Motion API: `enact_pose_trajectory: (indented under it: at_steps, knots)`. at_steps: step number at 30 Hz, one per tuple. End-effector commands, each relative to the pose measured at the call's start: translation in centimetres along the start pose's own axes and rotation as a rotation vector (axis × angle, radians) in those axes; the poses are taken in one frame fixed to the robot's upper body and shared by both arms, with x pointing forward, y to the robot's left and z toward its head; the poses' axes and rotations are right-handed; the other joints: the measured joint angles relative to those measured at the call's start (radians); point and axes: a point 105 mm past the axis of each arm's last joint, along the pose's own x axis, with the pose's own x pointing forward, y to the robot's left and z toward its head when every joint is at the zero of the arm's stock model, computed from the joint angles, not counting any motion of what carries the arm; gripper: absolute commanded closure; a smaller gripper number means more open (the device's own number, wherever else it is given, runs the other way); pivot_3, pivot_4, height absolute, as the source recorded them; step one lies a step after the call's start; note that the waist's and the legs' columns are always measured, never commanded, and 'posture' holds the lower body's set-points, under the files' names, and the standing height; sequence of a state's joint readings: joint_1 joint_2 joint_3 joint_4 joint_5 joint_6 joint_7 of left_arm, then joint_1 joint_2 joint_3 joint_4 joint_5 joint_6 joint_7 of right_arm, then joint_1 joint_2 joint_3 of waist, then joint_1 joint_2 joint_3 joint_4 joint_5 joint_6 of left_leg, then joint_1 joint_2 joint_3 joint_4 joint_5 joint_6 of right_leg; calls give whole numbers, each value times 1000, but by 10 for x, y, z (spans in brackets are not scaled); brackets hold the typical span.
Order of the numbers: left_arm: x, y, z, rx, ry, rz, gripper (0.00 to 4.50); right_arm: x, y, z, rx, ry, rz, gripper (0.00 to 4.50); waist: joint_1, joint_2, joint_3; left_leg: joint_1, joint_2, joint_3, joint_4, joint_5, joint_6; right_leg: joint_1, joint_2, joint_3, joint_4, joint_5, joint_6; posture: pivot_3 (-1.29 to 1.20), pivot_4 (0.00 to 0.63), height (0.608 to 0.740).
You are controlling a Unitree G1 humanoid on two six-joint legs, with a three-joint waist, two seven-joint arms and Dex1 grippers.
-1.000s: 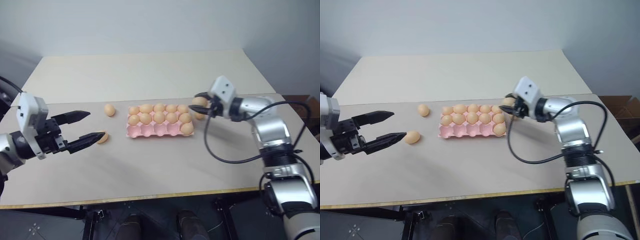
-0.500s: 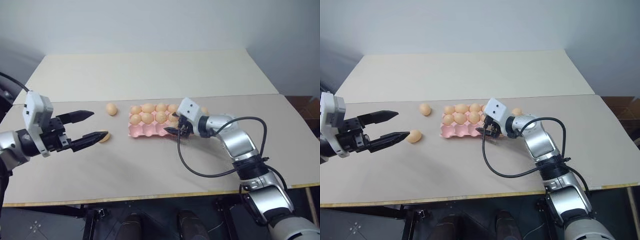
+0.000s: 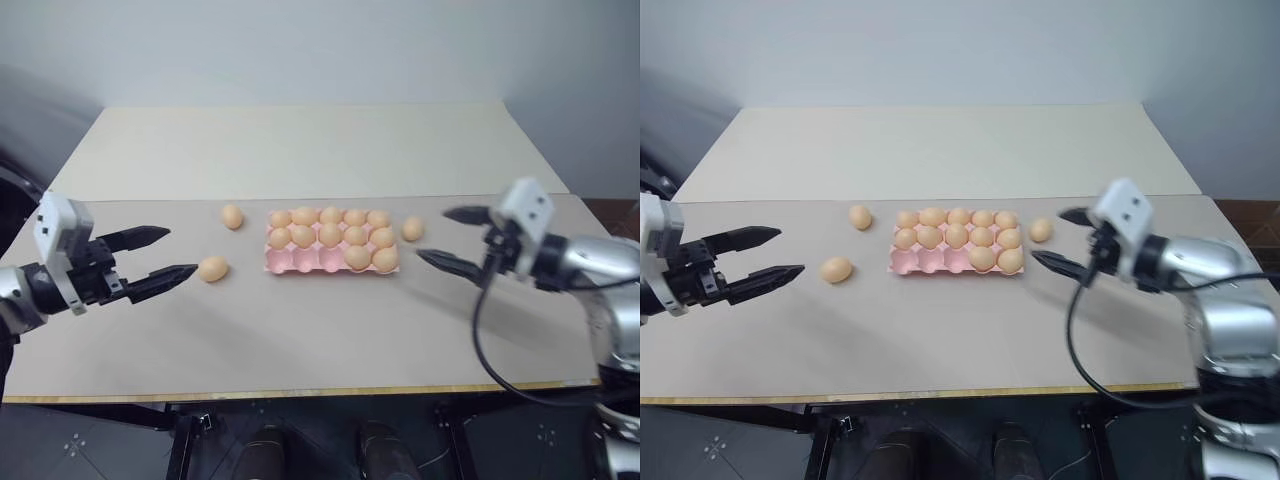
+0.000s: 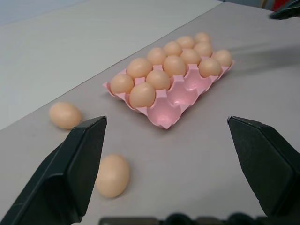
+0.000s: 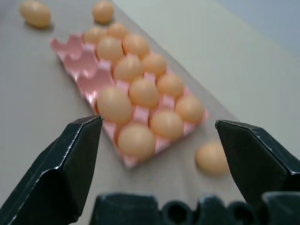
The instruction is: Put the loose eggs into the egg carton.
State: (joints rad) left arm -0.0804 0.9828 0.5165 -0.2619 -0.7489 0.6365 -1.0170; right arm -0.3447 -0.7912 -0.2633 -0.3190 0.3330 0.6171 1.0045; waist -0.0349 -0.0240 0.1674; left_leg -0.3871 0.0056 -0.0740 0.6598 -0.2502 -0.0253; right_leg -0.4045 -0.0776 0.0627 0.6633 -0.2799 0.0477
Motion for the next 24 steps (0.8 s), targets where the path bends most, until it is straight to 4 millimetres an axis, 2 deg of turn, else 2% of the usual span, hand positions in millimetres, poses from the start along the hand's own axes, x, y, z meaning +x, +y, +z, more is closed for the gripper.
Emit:
enact_pose_trajectory:
  at_steps: [1, 4, 8, 11, 14, 19, 24]
  knots:
    - [-5, 0, 7, 40, -28, 0, 0, -27, -6, 1, -29, 4, -33, 28, -8, 0, 0, 1, 0, 0, 0, 0, 0, 0, 0, 0, 0, 0, 0, 0, 150, 740]
    - [-5, 0, 5, 35, -25, -1, 0, -32, -10, -12, -10, 46, -57, 28, -16, 0, 0, 2, 1, 2, 0, 0, 0, 1, 1, 2, 1, 0, 0, 0, 150, 740]
    - [-4, -1, 6, 34, -32, -1, 0, -20, -14, -15, -16, 40, -68, 28, -18, 0, 0, 2, 1, 2, 0, 0, 0, 1, 1, 2, 1, 0, 0, 0, 150, 740]
    - [-3, -2, 8, 37, -35, -2, 0, -3, -18, -14, -34, 25, -51, 28, -18, 0, 0, 2, 1, 2, 0, 0, 0, 1, 1, 2, 1, 0, 0, 0, 150, 740]
    - [-3, -3, 9, 39, -39, -3, 0, 19, -30, -21, -61, 40, -64, 28, -17, 0, 0, 2, 1, 2, 0, 0, 0, 0, 1, 2, 1, 0, 0, 0, 150, 740]
    - [-2, -5, 12, 49, -46, -1, 0, 60, -61, -51, -92, 138, -120, 28, -17, 0, 0, 2, 1, 2, 0, 0, 0, 0, 1, 2, 0, 0, 0, 0, 150, 740]
    - [-3, -7, 12, 51, -42, 1, 0, 89, -76, -62, -101, 184, -128, 28, -21, 0, 0, 0, 1, 2, 0, 0, 0, -2, 1, 2, 0, 0, 0, 0, 150, 740]
